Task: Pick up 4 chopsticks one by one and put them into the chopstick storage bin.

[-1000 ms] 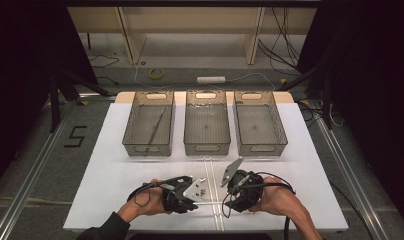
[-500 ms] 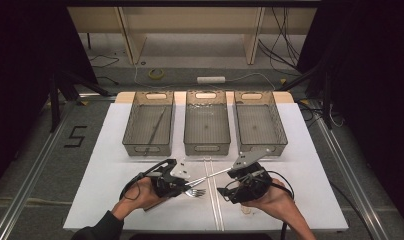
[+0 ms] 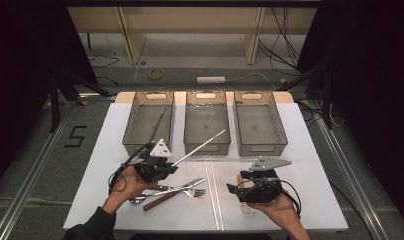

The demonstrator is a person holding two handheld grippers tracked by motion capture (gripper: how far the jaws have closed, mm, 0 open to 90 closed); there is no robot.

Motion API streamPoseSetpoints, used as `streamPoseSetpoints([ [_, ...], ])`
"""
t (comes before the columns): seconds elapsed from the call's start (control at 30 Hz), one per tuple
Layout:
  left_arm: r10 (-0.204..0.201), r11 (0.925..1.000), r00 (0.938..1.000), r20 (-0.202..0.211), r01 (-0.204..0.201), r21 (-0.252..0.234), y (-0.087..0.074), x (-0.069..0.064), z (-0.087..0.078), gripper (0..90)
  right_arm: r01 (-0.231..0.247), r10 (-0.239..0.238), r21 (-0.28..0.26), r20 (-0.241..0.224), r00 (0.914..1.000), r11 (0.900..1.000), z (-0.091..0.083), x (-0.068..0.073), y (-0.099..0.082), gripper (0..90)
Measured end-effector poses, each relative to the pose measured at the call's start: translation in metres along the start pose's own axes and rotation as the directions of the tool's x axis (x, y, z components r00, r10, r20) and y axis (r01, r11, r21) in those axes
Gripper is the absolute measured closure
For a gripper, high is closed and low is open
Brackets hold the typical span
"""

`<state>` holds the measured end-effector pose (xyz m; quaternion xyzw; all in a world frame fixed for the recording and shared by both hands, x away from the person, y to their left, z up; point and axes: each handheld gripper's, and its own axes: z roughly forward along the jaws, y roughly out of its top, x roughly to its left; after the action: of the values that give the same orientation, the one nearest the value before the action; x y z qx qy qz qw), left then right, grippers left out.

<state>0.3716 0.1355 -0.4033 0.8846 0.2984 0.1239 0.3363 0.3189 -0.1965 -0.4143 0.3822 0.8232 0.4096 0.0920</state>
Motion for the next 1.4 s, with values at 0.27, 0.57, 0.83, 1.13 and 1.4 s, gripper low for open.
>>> streamPoseSetpoints([
  [0.27, -0.102, 0.9946, 0.9933, -0.054, 0.1, -0.028, -0.004, 0.025, -0.007, 82.9, -0.01, 0.01, -0.013, 0.003, 0.9999, 0.9999, -0.002, -0.001, -0.006, 32.1],
  [0.57, -0.212, 0.9768, 0.9684, -0.132, 0.206, -0.06, -0.004, 0.06, -0.01, 82.9, -0.026, 0.027, -0.019, 0.023, 0.9994, 0.9995, -0.003, 0.001, -0.011, 30.2],
  [0.83, -0.32, 0.9474, 0.9263, -0.199, 0.312, -0.072, -0.003, 0.097, -0.005, 82.9, -0.021, 0.022, -0.015, 0.019, 0.9996, 0.9997, -0.004, 0.003, -0.014, 29.9],
  [1.13, -0.376, 0.9268, 0.8981, -0.229, 0.366, -0.084, 0.001, 0.123, -0.002, 82.9, -0.02, 0.02, -0.011, 0.018, 0.9996, 0.9997, -0.005, 0.004, -0.015, 30.0],
  [1.4, -0.4, 0.9163, 0.8838, -0.243, 0.393, -0.078, 0.001, 0.134, 0.005, 82.9, -0.018, 0.018, -0.017, 0.015, 0.9997, 0.9997, -0.006, 0.004, -0.016, 29.8],
])
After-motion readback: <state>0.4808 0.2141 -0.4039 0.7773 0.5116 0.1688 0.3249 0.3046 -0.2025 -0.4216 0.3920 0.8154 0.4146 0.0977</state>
